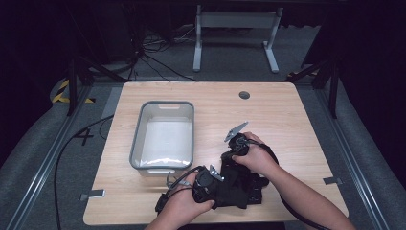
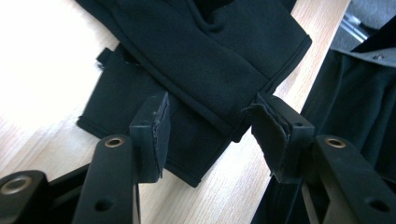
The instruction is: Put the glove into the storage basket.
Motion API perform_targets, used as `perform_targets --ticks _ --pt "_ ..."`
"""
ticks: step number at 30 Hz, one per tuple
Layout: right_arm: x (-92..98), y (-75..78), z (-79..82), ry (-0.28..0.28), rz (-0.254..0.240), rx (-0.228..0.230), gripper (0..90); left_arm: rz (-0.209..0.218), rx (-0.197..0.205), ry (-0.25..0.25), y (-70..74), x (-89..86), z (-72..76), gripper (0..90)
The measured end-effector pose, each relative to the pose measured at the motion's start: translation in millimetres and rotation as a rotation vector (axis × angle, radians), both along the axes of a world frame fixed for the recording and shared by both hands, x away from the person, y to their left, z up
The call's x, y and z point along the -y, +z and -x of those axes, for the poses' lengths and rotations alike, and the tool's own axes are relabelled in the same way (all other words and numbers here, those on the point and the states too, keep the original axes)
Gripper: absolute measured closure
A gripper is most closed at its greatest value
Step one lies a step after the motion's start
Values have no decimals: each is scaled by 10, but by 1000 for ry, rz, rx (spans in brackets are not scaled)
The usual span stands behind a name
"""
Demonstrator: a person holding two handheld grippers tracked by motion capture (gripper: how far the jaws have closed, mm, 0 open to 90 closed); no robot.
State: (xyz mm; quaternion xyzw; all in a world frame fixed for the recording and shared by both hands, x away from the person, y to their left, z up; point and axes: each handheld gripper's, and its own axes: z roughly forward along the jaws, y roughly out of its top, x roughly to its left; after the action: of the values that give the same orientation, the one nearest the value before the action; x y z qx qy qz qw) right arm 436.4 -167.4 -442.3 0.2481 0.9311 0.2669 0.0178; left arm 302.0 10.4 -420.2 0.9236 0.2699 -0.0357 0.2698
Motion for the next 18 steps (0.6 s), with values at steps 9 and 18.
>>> perform_targets --ticks 9,18 --pt "7 -4 5 -5 -7 -1 858 -29 -13 -26 -82 107 21 467" --pt "20 -11 1 -5 -17 -4 858 -75 -24 -23 -129 131 24 456"
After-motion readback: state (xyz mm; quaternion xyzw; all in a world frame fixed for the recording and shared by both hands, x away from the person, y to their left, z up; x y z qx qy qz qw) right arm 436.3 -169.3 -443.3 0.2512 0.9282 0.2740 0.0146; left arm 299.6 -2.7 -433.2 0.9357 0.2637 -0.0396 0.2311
